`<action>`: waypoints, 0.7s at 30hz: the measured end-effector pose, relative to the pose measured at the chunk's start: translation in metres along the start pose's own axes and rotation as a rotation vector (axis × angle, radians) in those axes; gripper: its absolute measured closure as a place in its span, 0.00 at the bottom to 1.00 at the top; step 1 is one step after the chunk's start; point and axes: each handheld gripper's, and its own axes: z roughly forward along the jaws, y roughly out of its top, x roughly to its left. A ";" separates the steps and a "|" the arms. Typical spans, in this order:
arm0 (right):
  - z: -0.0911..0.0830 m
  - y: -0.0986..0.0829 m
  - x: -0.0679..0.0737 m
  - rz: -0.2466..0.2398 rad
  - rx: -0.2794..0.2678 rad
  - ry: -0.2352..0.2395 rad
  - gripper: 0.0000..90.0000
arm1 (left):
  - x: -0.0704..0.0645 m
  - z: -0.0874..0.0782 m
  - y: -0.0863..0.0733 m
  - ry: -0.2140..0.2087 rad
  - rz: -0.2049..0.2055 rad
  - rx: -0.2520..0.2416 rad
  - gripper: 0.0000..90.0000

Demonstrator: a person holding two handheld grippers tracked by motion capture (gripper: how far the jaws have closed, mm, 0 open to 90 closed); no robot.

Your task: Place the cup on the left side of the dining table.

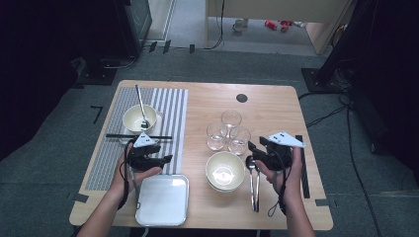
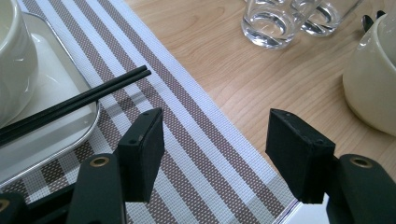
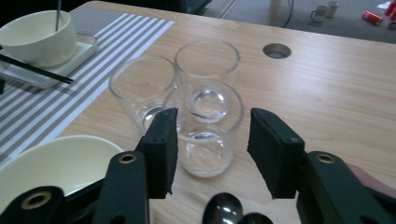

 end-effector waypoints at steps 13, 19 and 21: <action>0.037 0.018 0.032 -0.079 0.047 0.098 0.69 | -0.002 0.002 0.000 -0.006 0.006 0.005 0.42; 0.054 0.025 0.040 -0.112 0.066 0.136 0.72 | -0.002 0.003 0.000 -0.007 0.003 0.008 0.42; 0.059 0.028 0.042 -0.122 0.072 0.147 0.72 | -0.001 0.002 0.000 -0.005 0.000 0.004 0.42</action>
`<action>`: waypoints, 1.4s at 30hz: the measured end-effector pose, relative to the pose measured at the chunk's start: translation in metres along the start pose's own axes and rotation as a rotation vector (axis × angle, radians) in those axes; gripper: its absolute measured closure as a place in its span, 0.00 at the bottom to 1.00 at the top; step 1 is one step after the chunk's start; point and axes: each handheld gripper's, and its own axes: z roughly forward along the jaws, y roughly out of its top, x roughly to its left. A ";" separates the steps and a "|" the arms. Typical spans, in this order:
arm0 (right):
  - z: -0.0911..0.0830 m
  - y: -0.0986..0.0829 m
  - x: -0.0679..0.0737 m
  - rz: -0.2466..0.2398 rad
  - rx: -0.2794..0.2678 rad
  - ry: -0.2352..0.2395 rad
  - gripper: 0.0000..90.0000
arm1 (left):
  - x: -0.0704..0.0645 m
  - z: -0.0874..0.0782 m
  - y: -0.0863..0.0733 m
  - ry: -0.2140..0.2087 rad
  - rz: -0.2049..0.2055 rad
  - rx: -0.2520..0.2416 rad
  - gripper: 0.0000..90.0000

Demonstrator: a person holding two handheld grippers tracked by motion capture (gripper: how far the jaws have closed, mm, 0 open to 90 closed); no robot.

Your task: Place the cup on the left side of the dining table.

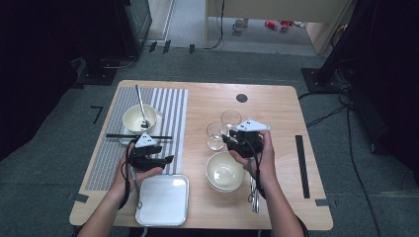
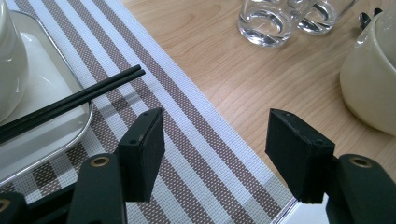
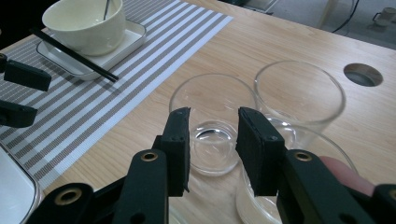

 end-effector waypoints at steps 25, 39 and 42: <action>0.047 0.017 0.003 -0.049 0.121 0.135 0.89 | 0.000 -0.002 0.001 -0.003 0.008 -0.002 0.42; 0.064 0.019 0.008 -0.111 0.185 0.171 0.98 | -0.002 -0.001 0.000 -0.001 0.011 0.003 0.42; 0.064 0.021 0.009 -0.130 0.201 0.189 0.99 | -0.002 0.000 0.000 -0.002 0.016 0.006 0.42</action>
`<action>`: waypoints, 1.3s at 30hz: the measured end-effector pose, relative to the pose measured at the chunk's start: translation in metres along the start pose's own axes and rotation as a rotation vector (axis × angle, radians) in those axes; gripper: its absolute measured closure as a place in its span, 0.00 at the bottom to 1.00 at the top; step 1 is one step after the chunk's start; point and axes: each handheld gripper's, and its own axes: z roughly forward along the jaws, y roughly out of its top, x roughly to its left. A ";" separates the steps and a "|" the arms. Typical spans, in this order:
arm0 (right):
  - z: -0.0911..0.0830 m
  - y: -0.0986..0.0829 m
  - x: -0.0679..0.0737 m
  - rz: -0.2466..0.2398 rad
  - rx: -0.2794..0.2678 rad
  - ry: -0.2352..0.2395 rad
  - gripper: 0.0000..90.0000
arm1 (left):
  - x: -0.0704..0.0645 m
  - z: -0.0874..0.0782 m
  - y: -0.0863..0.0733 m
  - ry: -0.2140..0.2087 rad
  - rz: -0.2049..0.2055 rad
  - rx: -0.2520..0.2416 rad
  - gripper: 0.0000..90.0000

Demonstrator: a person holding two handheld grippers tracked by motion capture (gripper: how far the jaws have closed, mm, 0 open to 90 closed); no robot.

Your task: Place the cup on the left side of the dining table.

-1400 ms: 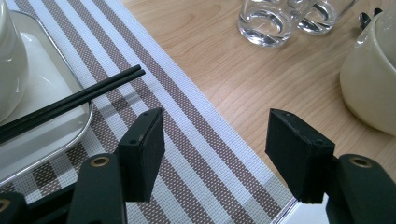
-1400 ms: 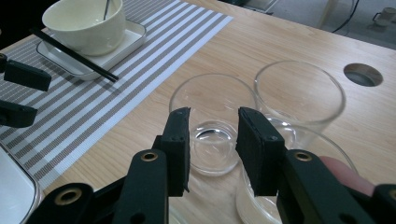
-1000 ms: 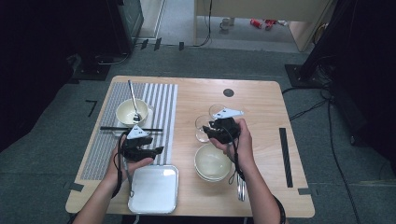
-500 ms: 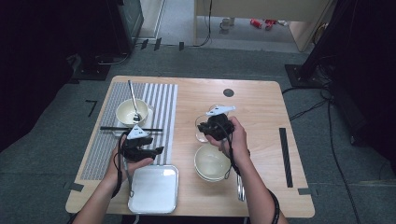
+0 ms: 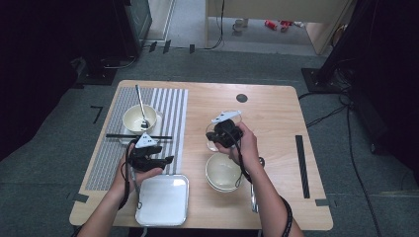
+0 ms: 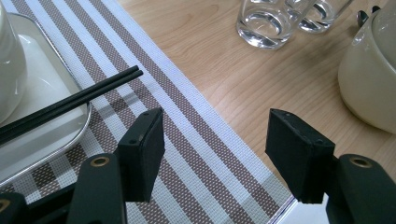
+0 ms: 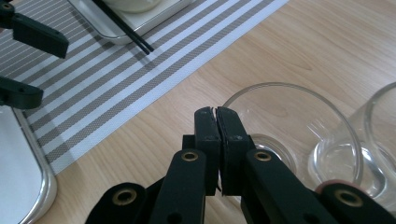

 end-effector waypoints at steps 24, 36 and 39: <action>-0.024 0.002 -0.021 0.072 -0.126 -0.081 0.89 | -0.003 0.000 0.001 -0.001 0.000 -0.001 0.42; -0.009 -0.006 -0.028 0.122 -0.029 -0.127 0.92 | -0.005 0.004 -0.001 -0.007 0.004 0.008 0.42; -0.005 -0.007 -0.027 0.115 -0.013 -0.121 0.93 | -0.004 0.004 -0.001 -0.005 0.001 0.009 0.42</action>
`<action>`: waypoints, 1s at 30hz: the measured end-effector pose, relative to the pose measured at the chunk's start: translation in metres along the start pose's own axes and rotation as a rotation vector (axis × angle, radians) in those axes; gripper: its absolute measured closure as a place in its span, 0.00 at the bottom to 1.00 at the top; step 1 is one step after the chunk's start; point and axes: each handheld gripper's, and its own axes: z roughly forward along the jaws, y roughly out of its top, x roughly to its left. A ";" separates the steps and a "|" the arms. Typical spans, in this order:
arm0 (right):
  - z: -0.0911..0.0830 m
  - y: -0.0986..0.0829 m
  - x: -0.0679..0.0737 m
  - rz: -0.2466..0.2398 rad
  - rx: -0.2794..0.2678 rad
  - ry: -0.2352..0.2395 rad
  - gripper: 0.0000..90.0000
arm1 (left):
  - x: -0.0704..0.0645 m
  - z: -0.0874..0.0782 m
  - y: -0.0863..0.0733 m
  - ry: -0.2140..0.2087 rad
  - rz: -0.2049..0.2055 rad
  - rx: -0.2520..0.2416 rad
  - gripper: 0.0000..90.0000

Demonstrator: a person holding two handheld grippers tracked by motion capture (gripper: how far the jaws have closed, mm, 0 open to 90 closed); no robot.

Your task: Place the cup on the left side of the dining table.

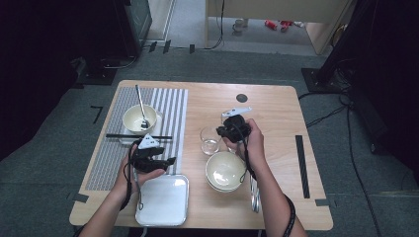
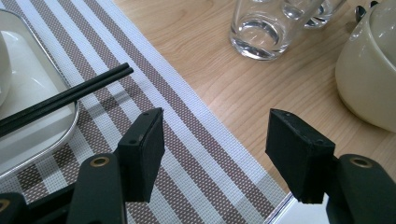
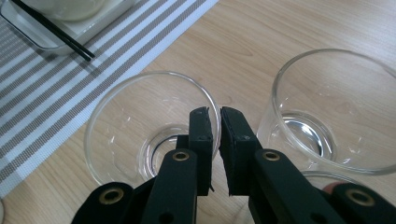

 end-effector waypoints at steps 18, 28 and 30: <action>0.019 0.006 0.013 -0.104 0.126 0.055 0.91 | -0.001 0.000 0.000 0.003 -0.002 -0.005 0.42; 0.017 0.008 0.008 -0.108 0.139 0.087 0.92 | -0.001 0.001 0.000 0.004 -0.001 -0.003 0.42; 0.016 0.008 0.008 -0.107 0.141 0.088 0.93 | -0.001 0.001 0.000 0.004 0.000 -0.003 0.42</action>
